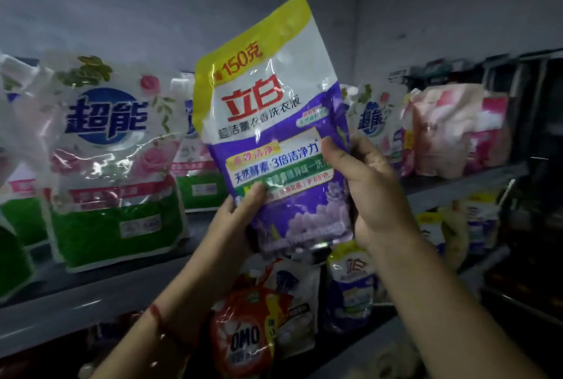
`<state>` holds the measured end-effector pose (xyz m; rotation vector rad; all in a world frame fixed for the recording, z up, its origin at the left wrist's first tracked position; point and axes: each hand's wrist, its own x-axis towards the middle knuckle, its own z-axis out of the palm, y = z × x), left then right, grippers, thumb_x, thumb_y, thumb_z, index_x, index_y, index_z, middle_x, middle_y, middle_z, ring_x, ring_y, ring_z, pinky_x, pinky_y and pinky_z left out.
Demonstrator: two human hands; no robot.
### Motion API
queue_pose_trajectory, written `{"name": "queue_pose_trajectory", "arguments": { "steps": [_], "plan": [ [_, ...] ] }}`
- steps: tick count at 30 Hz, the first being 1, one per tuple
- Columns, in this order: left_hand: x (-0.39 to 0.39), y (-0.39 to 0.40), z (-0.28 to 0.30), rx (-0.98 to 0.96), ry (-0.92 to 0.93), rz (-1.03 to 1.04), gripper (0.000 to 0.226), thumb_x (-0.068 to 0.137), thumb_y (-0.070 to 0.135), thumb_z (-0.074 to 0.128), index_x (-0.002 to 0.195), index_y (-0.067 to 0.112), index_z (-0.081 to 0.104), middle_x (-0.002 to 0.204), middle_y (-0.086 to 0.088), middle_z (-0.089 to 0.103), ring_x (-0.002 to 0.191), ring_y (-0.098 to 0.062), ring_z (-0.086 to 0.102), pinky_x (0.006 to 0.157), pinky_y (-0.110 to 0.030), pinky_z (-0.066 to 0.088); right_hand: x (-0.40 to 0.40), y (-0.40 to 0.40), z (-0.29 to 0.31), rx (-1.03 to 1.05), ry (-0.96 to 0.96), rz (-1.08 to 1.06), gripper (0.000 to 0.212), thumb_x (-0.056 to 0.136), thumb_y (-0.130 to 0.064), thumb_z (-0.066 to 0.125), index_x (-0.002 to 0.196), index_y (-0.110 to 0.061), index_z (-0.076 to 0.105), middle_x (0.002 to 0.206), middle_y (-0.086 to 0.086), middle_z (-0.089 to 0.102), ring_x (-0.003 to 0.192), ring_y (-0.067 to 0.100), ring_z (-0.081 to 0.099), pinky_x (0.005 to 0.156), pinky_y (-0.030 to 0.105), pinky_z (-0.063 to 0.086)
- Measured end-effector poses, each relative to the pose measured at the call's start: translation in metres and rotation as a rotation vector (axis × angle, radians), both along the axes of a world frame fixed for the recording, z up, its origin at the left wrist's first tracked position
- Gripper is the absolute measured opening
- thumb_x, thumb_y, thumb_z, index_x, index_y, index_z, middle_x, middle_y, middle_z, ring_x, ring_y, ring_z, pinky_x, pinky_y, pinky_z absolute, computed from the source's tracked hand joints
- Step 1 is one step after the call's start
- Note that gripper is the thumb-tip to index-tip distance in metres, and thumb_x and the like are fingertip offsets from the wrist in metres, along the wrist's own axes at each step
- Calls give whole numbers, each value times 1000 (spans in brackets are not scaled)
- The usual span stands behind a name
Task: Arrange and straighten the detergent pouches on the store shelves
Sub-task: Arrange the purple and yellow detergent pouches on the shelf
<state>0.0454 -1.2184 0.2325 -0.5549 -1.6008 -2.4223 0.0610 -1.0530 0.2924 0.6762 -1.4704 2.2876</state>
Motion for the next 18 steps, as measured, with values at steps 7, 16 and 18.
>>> {"name": "queue_pose_trajectory", "arguments": {
  "steps": [7,16,18],
  "plan": [
    [22,42,-97,18,-197,-206,51,71,29,79,117,11,65,113,-15,74,101,-33,72,85,-45,59,54,44,-103,-109,-361,-162,42,76,-15,68,116,-4,62,107,19,72,99,36,70,87,51,56],
    [81,96,-177,-327,-332,-359,24,87,27,63,104,15,73,99,-2,78,93,-21,75,72,-28,59,119,74,-261,-164,-845,-356,51,73,-26,70,121,-12,63,107,15,73,98,33,71,87,48,57],
    [97,104,-185,-444,-322,-430,23,92,30,60,98,14,75,94,-1,78,88,-20,75,72,-33,60,135,82,-287,-341,-952,-319,51,75,-29,70,122,-9,65,109,19,72,97,34,71,81,44,59]
  ]
}}
